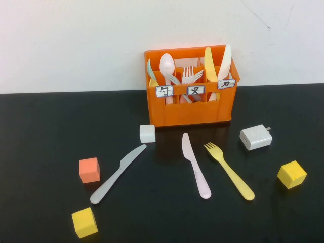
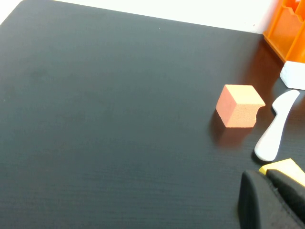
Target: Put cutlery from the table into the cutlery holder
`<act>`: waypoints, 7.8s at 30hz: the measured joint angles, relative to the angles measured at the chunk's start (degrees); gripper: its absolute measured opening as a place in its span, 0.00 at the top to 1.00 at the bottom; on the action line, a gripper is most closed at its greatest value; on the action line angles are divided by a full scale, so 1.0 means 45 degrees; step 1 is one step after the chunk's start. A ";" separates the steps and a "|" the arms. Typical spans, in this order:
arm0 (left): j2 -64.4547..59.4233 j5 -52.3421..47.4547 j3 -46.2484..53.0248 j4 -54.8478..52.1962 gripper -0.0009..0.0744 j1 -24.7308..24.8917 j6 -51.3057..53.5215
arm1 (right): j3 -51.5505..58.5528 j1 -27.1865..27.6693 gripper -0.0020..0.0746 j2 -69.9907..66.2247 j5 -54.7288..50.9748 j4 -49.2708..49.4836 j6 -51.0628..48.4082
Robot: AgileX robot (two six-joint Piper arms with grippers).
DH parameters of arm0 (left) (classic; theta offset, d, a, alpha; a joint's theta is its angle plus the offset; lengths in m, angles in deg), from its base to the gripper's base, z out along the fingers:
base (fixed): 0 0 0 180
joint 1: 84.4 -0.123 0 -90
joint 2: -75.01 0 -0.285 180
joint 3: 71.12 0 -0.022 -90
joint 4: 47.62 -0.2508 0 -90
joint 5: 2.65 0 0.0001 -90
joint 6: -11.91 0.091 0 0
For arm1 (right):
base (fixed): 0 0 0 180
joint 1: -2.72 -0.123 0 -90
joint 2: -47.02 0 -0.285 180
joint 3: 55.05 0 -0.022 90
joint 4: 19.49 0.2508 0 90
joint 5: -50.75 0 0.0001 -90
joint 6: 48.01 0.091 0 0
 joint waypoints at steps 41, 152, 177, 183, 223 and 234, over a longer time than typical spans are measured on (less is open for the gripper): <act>0.0000 0.1926 0.0057 -0.0543 0.99 0.0000 0.0083 | 0.0104 0.0000 0.98 0.0000 0.0969 0.0000 0.0000; -1.8486 -0.6532 -1.3331 0.7677 0.99 0.1684 0.6866 | -0.4465 0.0000 0.98 -0.6750 -0.1987 0.3774 -0.6253; -2.3922 -0.6463 -1.7416 0.0322 0.51 0.4137 0.2737 | -0.4465 0.0000 0.98 -0.6750 -0.2146 0.4215 -0.6283; -2.4489 -0.6688 -1.7577 -0.0013 0.50 0.4137 0.2737 | -0.4465 0.0000 0.98 -0.6750 -0.2146 0.4215 -0.6283; -2.5337 -0.7619 -1.8214 -0.0125 0.86 0.4137 0.2311 | -0.4465 0.0000 0.98 -0.6750 -0.2044 0.4293 -0.6283; -2.4077 -0.8430 -1.9107 0.0496 0.86 0.4137 0.2258 | -0.4465 0.0000 0.98 -0.6750 -0.2044 0.4316 -0.6283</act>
